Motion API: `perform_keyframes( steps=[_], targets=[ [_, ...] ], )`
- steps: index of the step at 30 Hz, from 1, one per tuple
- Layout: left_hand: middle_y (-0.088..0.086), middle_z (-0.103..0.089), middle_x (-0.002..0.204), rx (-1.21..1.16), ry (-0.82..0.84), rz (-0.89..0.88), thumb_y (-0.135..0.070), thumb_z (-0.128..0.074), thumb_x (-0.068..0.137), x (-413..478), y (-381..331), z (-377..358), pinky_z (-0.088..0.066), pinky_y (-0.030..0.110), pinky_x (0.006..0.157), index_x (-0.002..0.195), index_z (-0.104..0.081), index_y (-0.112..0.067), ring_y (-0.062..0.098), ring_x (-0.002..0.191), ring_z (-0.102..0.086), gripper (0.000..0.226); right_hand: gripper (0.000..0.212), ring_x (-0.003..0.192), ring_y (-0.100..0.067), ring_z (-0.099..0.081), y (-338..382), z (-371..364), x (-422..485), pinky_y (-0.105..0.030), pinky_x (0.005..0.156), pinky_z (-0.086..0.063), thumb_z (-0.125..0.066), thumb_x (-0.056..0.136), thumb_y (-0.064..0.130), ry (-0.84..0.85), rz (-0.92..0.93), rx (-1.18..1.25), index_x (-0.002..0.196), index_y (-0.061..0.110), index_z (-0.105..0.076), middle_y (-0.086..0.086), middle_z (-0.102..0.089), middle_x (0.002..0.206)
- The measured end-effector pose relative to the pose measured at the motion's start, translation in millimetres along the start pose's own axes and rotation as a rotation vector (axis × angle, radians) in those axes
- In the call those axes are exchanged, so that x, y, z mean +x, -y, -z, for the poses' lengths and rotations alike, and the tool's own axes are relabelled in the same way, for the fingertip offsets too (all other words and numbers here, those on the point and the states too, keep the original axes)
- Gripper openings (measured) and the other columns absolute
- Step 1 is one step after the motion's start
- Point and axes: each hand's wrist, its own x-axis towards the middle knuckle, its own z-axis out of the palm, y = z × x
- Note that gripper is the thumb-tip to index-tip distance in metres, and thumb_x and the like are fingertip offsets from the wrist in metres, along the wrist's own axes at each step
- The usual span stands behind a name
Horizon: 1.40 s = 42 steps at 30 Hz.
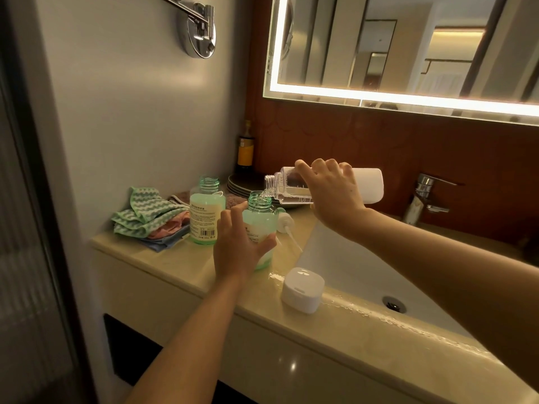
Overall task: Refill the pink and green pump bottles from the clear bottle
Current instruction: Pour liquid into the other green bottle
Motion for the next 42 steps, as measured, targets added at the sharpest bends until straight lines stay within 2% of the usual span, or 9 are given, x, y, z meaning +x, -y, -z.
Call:
perform_keyframes(
  steps=[27, 42],
  targets=[
    [0.008, -0.042, 0.13, 0.009, 0.01, 0.016, -0.049, -0.073, 0.069, 1, 1, -1, -0.052, 0.036, 0.077, 0.131, -0.034, -0.02, 0.022, 0.114, -0.044, 0.078, 0.065, 0.121, -0.03, -0.04, 0, 8, 4, -0.046, 0.105, -0.027, -0.057, 0.086, 0.013, 0.009, 0.045, -0.052, 0.14, 0.02, -0.021, -0.01, -0.043, 0.133],
    [0.008, -0.043, 0.128, 0.022, 0.009, 0.01, -0.05, -0.072, 0.069, 1, 2, -1, -0.047, 0.031, 0.074, 0.13, -0.035, -0.021, 0.022, 0.114, -0.044, 0.077, 0.063, 0.128, -0.03, -0.035, 0, 13, 7, -0.047, 0.112, -0.018, -0.057, 0.088, 0.015, 0.0, 0.076, -0.056, 0.141, 0.019, -0.023, -0.011, -0.039, 0.138]
  ],
)
